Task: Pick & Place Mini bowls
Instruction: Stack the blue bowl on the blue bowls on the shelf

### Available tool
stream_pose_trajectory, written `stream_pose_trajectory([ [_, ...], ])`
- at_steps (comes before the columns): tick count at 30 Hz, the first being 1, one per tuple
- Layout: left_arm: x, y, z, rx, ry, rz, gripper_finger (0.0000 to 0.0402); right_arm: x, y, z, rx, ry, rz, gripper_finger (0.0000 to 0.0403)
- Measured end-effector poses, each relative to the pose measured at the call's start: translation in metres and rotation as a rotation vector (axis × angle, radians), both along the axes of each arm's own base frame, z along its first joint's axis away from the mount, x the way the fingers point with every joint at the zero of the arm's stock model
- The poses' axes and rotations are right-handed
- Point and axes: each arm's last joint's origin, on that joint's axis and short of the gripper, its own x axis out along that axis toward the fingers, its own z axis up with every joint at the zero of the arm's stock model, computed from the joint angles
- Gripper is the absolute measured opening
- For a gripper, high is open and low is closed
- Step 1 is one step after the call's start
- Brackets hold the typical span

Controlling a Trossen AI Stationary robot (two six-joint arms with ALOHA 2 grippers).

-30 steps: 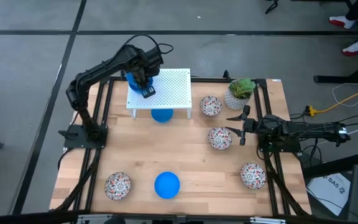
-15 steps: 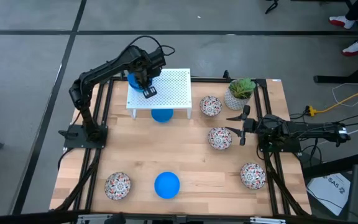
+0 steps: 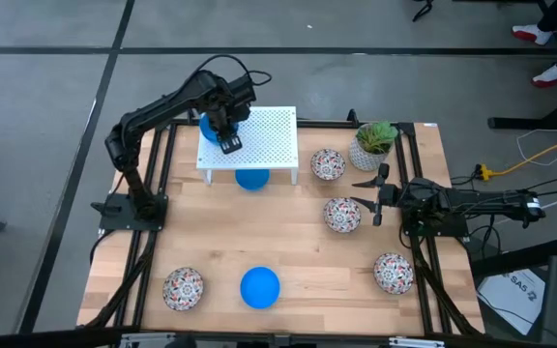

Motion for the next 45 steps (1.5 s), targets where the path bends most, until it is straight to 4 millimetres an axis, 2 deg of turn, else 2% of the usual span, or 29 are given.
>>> stream_pose_trajectory([
  [8, -0.007, -0.011, 0.032, 0.064, -0.103, -0.022, 0.0102, 0.000, 0.000, 0.000, 0.000, 0.001, 0.000, 0.0182],
  [12, -0.007, -0.013, 0.037, 0.091, -0.111, -0.020, 0.0092, 0.000, 0.000, 0.000, 0.000, 0.000, 0.000, 0.0182],
  [17, -0.006, -0.015, 0.034, 0.073, -0.110, -0.009, 0.0052, 0.000, 0.000, 0.000, 0.000, 0.000, 0.000, 0.0182],
  [20, 0.000, -0.024, 0.034, 0.013, -0.153, -0.025, 0.0014, 0.000, 0.000, 0.000, 0.000, 0.000, 0.000, 0.0182],
  [22, 0.005, -0.034, 0.034, 0.001, -0.160, -0.054, 0.0006, 0.000, 0.000, 0.000, 0.000, 0.001, 0.000, 0.0182],
  [26, 0.018, -0.063, 0.034, 0.008, -0.151, -0.175, 0.0002, 0.000, 0.000, 0.000, 0.000, 0.001, 0.000, 0.0182],
  [33, 0.039, -0.131, 0.035, 0.003, -0.183, -0.417, 0.0001, 0.000, 0.000, 0.000, 0.000, 0.000, 0.000, 0.0182],
  [41, 0.047, -0.212, 0.037, -0.019, -0.259, -0.706, 0.0001, 0.000, 0.000, 0.000, 0.000, 0.000, 0.000, 0.0182],
  [45, 0.045, -0.248, 0.039, -0.042, -0.318, -0.788, 0.0003, 0.000, 0.000, 0.000, 0.000, 0.000, 0.000, 0.0182],
])
